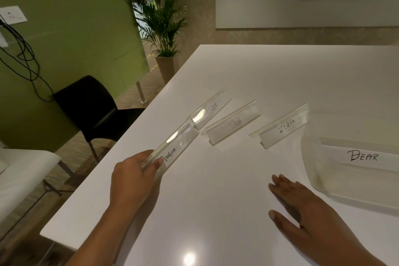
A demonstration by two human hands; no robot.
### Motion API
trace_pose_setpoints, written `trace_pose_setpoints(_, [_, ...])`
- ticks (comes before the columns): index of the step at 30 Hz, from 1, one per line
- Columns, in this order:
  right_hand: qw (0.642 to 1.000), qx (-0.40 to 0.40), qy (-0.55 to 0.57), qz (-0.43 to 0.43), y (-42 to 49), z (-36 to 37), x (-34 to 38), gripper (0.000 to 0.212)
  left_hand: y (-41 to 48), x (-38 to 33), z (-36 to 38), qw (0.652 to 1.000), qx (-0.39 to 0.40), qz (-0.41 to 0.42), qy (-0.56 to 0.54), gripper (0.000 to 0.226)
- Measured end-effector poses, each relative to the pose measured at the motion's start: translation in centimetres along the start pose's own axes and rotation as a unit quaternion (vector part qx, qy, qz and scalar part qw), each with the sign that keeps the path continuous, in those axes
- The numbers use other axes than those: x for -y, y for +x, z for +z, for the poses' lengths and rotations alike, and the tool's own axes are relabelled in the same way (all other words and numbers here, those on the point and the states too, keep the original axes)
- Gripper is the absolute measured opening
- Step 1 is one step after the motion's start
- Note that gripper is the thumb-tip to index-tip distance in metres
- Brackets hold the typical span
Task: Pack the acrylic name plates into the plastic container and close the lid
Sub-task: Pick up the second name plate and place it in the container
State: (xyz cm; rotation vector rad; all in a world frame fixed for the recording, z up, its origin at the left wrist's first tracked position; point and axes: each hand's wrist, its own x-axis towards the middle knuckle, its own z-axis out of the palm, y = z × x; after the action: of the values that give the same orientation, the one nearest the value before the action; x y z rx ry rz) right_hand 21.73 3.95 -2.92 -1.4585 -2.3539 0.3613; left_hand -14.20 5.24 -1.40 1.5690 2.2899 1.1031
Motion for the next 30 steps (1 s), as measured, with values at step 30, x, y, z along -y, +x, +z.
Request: trace_pose_setpoints(30, [0.961,-0.070,0.262,0.049,-0.9,-4.5,1.3,0.061,-4.0,-4.0,-4.9,0.962,0.206,0.060,-0.169,0.028])
